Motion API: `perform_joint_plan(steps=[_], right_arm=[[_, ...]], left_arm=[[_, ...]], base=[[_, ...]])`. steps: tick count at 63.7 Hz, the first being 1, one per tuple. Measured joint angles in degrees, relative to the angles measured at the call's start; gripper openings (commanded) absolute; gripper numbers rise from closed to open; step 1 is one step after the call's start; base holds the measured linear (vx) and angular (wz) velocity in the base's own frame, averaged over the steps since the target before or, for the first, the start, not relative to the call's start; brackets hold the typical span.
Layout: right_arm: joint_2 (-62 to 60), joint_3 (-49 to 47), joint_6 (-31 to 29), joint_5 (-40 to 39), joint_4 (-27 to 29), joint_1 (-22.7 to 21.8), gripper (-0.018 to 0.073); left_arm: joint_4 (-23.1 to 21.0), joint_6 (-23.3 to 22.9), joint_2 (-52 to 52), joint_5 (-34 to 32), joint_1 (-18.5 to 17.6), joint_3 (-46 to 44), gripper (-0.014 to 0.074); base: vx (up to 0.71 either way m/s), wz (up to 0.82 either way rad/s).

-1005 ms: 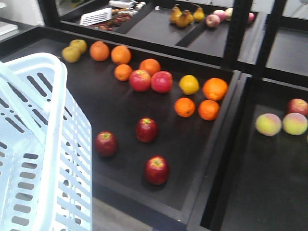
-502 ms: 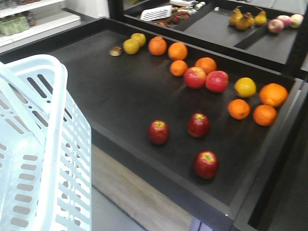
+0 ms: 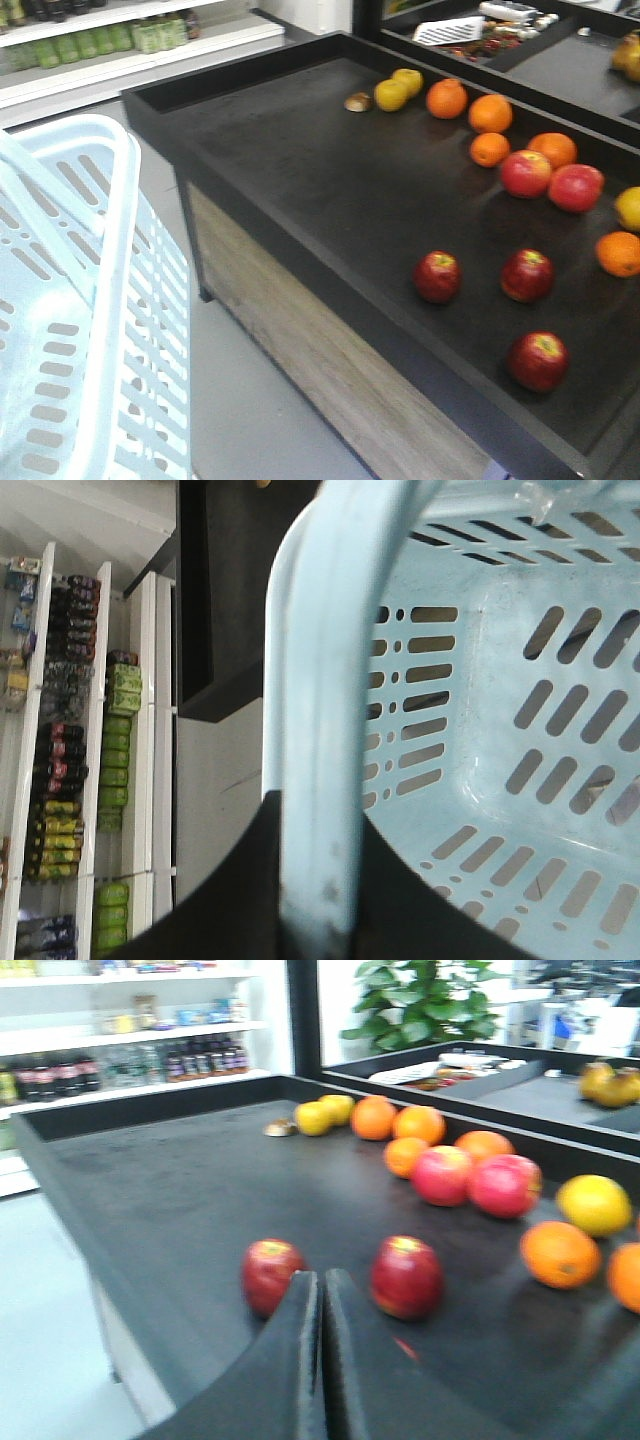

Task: Pick three apples into basket with both arms
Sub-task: 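Turn the base away from the table holding the basket in the left gripper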

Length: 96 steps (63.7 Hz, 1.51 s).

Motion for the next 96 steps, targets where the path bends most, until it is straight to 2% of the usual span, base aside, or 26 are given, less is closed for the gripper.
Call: perform_joint_plan(steps=[68, 96], right_arm=[[0.0, 0.0, 0.0, 0.0, 0.0, 0.0, -0.0009], [0.0, 0.0, 0.0, 0.0, 0.0, 0.0, -0.0009]], left_arm=[[0.0, 0.0, 0.0, 0.0, 0.0, 0.0, -0.0006], [0.1, 0.0, 0.0, 0.0, 0.0, 0.0, -0.0006]], base=[[0.08, 0.44], [0.13, 0.26]])
